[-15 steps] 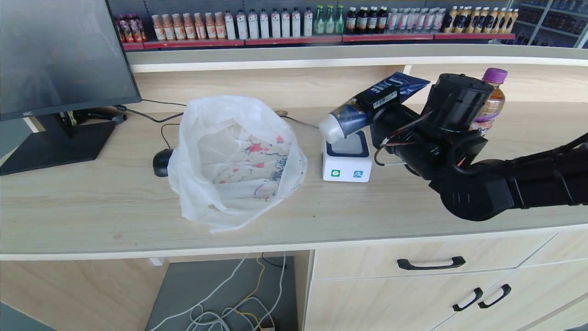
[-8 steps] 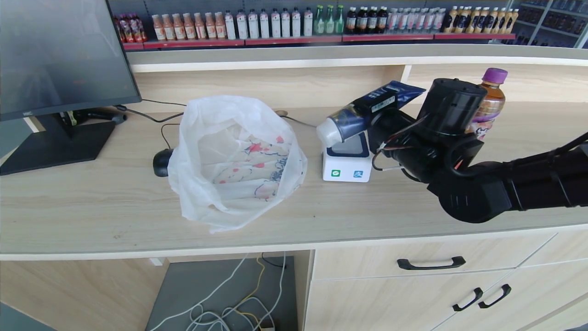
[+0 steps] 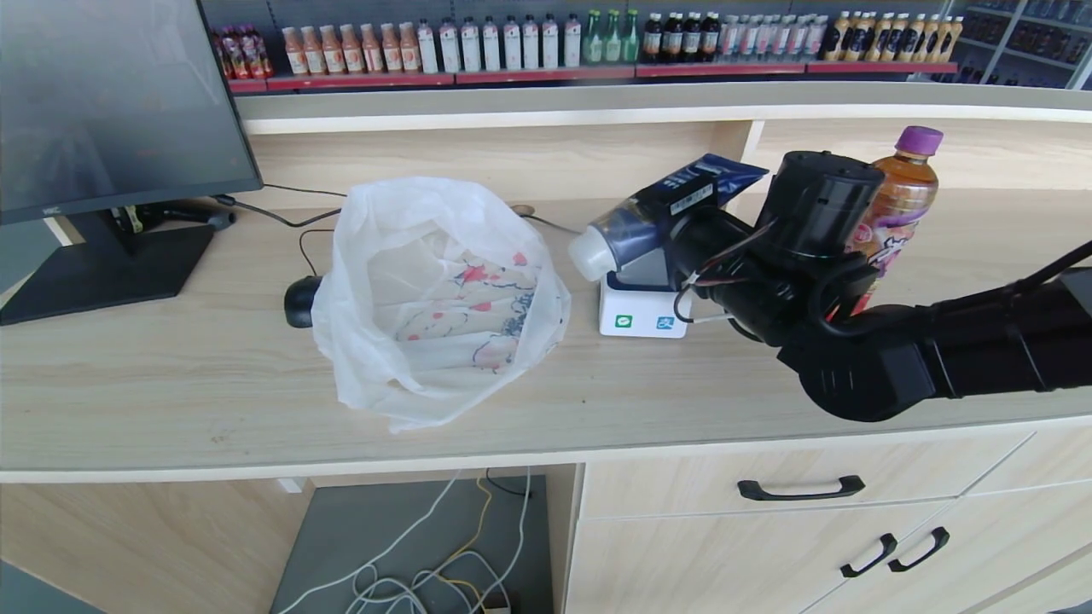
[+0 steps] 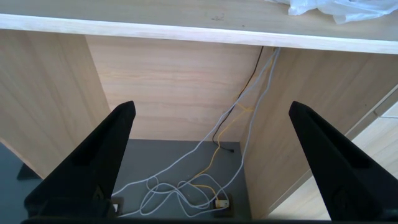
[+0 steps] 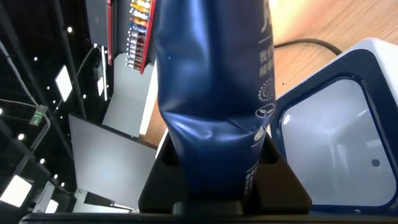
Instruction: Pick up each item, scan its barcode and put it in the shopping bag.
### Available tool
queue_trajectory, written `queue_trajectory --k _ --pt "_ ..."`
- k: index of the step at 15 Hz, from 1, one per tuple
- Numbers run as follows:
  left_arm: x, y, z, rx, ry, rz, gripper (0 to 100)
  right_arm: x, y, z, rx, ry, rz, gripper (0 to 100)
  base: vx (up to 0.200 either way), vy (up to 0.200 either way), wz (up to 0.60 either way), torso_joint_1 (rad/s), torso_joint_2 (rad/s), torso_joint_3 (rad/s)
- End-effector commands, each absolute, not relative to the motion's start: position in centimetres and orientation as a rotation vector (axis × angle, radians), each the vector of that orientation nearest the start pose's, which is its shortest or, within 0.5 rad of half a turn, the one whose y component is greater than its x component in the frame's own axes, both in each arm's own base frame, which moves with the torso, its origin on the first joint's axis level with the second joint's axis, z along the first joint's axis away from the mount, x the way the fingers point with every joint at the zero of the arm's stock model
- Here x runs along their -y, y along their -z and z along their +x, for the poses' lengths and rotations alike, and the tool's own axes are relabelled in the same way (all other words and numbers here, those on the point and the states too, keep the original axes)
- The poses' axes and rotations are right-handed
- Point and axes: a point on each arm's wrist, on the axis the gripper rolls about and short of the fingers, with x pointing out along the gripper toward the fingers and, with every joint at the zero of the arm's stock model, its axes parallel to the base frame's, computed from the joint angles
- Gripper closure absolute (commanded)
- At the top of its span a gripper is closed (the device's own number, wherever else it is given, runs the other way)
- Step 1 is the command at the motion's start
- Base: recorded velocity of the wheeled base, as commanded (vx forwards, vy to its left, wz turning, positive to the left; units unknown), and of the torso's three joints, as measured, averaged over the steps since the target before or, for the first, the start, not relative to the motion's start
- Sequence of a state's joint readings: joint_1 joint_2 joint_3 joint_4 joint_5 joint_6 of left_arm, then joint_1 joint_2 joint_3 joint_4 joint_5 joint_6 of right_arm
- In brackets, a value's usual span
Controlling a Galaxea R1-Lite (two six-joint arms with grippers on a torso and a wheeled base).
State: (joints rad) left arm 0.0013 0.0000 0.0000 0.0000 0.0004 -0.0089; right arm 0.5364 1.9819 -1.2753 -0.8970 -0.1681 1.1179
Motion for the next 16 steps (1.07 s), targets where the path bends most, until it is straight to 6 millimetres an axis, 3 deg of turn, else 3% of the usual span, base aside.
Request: queue_trajectory --k 1,7,16 --pt "0.0 -7.5 -2.3 0.000 -0.003 -0.009 0 -20.4 -22.9 35.3 -0.062 -0.417 1.163 100 0.000 0.000 0.00 0.000 0.00 0.000" --pt "0.0 -7.5 -2.3 0.000 -0.002 -0.009 0 -18.7 -22.4 37.0 -0.045 -0.364 1.206 100 0.000 0.000 0.00 0.000 0.00 0.000" --pt "0.0 -7.5 -2.3 0.000 -0.003 -0.009 0 -18.9 -22.0 37.9 -0.044 -0.361 1.237 100 0.000 0.000 0.00 0.000 0.00 0.000"
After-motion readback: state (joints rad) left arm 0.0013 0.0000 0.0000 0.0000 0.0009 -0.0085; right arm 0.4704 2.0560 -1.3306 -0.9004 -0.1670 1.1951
